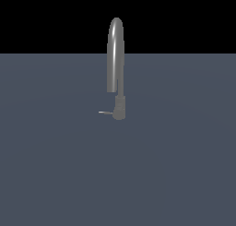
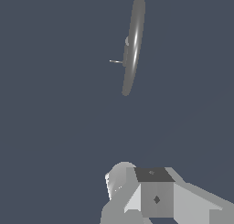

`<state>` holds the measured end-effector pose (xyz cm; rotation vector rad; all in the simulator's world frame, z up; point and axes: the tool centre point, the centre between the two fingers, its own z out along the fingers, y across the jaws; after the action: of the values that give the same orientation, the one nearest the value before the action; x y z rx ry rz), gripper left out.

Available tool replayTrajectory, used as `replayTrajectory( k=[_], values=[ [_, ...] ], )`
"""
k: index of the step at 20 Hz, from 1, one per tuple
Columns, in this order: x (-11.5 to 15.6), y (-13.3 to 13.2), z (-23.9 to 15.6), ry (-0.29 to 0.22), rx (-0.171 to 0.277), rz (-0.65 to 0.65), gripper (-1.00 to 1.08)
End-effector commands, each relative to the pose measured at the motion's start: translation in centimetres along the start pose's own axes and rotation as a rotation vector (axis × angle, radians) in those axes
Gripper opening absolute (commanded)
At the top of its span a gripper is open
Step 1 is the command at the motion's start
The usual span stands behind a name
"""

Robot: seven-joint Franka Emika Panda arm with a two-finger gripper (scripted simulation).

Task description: Turn on the faucet by rotating a designated handle.

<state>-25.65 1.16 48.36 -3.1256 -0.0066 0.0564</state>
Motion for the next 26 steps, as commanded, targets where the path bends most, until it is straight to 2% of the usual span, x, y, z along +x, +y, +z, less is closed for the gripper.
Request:
replayTrajectory(
  k=[1,6,12,17,26],
  values=[
    [0.0,0.0,0.0,0.0,0.0,0.0,-1.0],
    [0.4,-0.2,0.3,-0.002,-0.024,-0.024,-1.0],
    [1.8,-1.1,1.4,-0.007,-0.115,-0.115,-1.0],
    [3.6,-2.4,3.1,-0.015,-0.235,-0.236,-1.0],
    [7.1,-5.2,7.5,-0.031,-0.509,-0.512,-1.0]
  ],
)
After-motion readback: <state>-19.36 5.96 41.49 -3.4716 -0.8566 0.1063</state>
